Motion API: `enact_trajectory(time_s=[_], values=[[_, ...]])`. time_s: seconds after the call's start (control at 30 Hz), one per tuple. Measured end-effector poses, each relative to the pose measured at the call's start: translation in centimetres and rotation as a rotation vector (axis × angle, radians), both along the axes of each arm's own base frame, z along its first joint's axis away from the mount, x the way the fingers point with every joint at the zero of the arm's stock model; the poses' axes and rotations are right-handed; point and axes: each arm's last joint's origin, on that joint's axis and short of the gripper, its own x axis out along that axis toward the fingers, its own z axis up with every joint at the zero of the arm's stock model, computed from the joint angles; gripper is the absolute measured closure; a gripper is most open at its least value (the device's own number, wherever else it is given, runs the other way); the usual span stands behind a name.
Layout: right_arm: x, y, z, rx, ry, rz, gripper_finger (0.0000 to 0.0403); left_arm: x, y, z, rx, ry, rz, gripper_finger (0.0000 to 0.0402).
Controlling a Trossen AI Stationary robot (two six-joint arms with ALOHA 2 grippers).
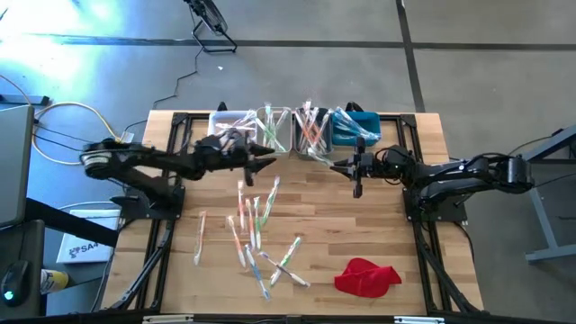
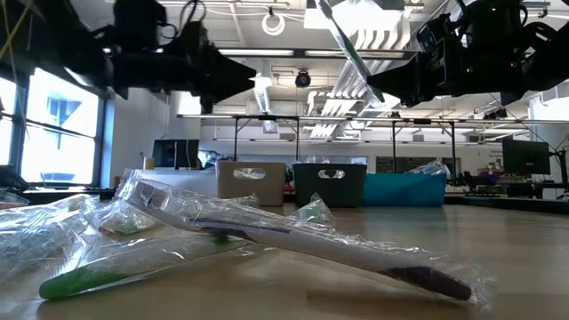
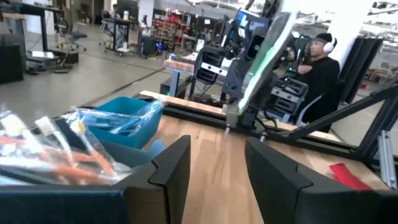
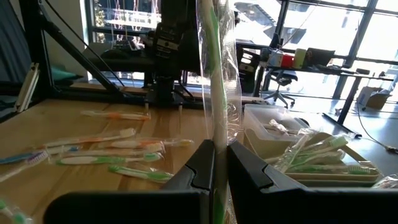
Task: Pick & Place Toothbrushes
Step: Put the green toothbrush into the gray bin
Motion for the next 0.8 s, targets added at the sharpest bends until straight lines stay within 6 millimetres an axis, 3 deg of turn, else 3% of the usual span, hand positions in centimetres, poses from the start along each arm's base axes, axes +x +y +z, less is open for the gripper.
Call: enact_trajectory(time_s=[0.2, 0.43, 0.8], values=[[0.0, 0.0, -0.1, 0.01, 0.011, -0.015, 0.0385, 3.9, 1.1, 0.7, 0.023, -0.006, -0.099, 0.0252], [0.0, -0.2, -0.4, 0.045, 0.039, -0.082, 0.0385, 7.2, 0.9, 2.4, 0.178, -0.054, -0.251, 0.0252], [0.0, -0.2, -0.4, 0.046, 0.04, -0.076, 0.0385, 10.6, 0.8, 3.6, 0.227, -0.09, -0.156, 0.0252]])
